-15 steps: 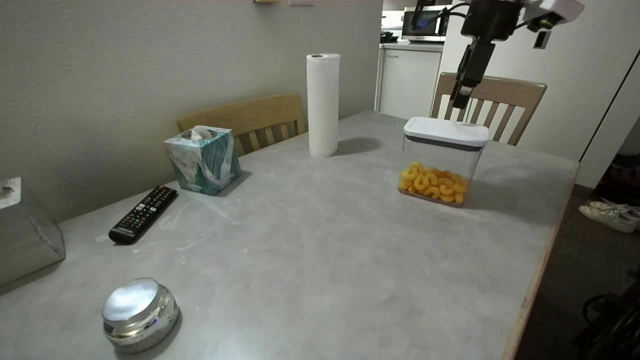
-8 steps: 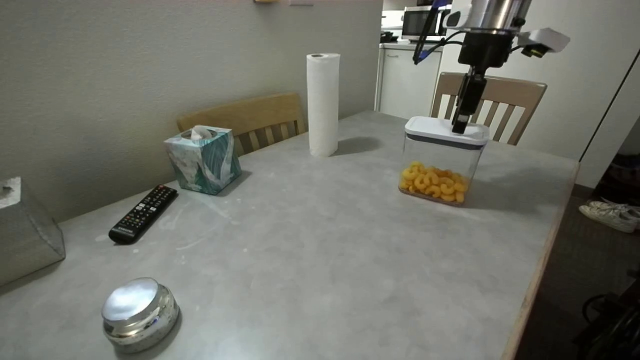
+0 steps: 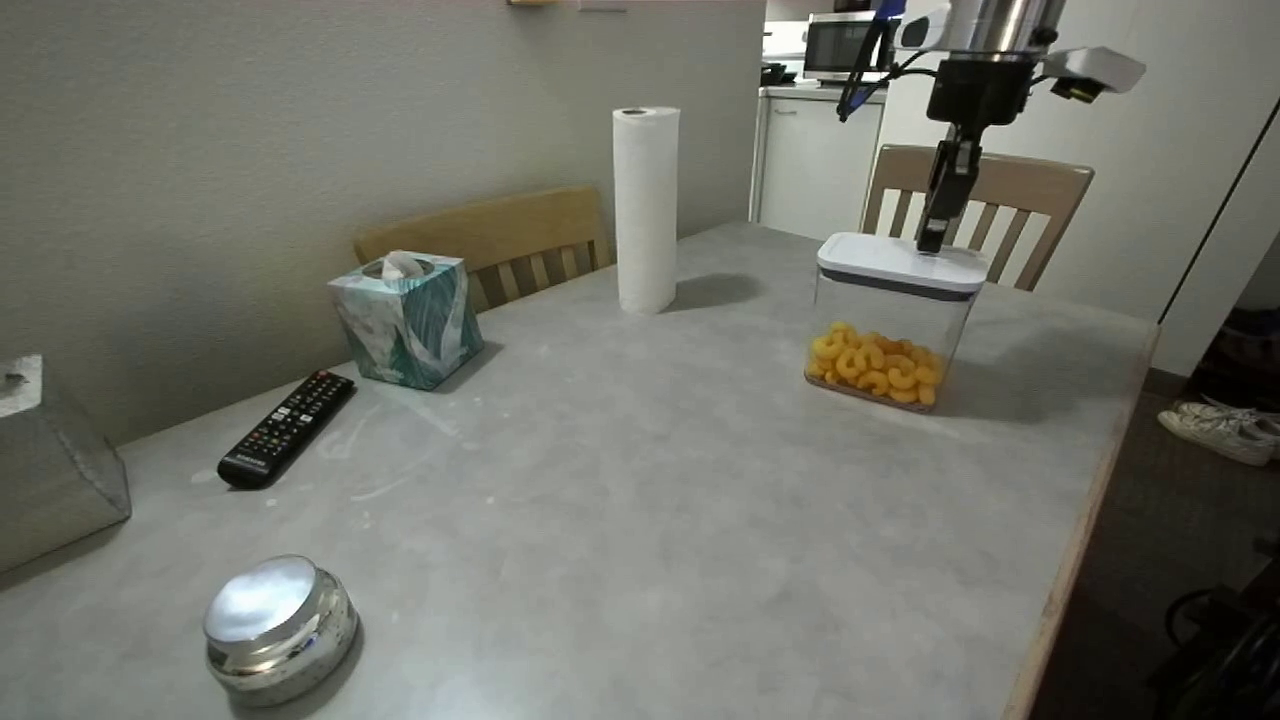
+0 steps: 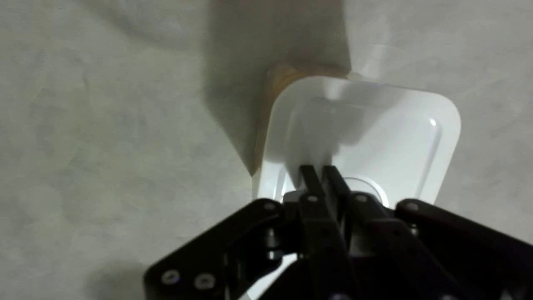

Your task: Push the button on the lid then take it off the container

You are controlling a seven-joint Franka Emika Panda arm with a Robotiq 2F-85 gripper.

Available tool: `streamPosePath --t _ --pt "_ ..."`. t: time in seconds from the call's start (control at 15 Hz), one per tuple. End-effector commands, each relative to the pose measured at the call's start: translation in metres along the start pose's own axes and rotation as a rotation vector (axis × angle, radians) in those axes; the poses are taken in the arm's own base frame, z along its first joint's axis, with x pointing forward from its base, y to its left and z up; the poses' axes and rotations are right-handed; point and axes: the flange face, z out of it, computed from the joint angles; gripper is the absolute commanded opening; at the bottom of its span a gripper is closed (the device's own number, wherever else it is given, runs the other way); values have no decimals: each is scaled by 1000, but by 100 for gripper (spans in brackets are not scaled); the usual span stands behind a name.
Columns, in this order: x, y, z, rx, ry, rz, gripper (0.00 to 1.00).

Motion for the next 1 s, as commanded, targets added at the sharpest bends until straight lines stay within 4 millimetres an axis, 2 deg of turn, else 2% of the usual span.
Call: streamPosePath --t 0.0,0.2,0.33,0.47,0.73,0.93 --pt "11 4 -13 3 26 -28 0" --pt "21 1 -30 -11 67 -48 0" --pt "25 1 -30 2 90 -50 0" --pt "27 0 -21 40 105 -43 0" --pt "31 -9 10 163 102 -37 0" --pt "26 -10 10 160 57 -29 0"
